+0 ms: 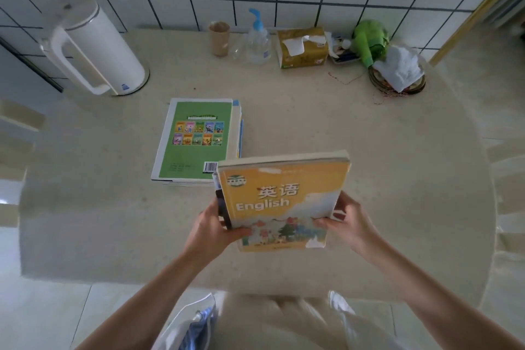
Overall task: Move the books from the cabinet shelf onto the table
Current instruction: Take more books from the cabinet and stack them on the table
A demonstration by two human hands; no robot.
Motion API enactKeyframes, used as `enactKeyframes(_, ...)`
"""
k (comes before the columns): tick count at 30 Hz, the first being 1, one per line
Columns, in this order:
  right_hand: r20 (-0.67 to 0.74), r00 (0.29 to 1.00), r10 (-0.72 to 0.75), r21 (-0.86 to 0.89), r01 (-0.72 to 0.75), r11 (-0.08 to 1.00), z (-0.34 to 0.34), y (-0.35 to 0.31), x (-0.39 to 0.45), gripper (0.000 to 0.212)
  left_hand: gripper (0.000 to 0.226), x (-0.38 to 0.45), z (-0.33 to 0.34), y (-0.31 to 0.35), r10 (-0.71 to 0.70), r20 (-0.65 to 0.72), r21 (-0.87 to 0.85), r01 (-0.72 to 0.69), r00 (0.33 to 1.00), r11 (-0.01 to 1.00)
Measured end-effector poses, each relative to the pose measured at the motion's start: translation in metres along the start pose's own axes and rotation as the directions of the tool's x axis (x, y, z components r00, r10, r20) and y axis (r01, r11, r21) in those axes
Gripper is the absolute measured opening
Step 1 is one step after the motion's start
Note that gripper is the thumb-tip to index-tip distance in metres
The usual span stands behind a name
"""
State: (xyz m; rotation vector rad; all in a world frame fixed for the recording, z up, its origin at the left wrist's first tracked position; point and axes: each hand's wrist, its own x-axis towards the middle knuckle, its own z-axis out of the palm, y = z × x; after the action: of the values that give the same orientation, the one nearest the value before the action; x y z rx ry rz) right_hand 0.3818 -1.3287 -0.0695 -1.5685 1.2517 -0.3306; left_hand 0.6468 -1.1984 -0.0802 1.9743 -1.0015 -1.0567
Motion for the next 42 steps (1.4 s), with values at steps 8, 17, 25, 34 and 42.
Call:
enactKeyframes(8,0.239,0.964,0.118,0.198,-0.168,0.966,0.015,-0.097,0.056,0.045,0.083,0.031,-0.089,0.049,-0.146,-0.095,-0.301,0.111,0.985,0.947)
enactKeyframes(17,0.305,0.839,0.451,0.221,-0.522,0.824,0.074,-0.191,0.133,0.02,0.055,0.111,-0.176,0.061,-0.361,-0.092,-0.419,0.293,0.928,0.86)
enactKeyframes(25,0.313,0.798,0.515,0.171,-0.581,0.796,0.11,-0.199,0.161,0.016,0.059,0.143,-0.197,0.031,-0.433,-0.01,-0.342,0.404,0.901,0.848)
enactKeyframes(34,0.278,0.838,0.469,0.145,-0.519,0.842,0.123,-0.179,0.161,0.019,0.06,0.145,-0.185,0.009,-0.445,-0.039,-0.354,0.404,0.895,0.844)
enactKeyframes(42,0.172,0.89,0.423,0.096,-0.442,0.892,0.137,-0.172,0.161,0.024,0.043,0.146,-0.179,0.011,-0.363,-0.146,-0.143,0.344,0.92,0.928)
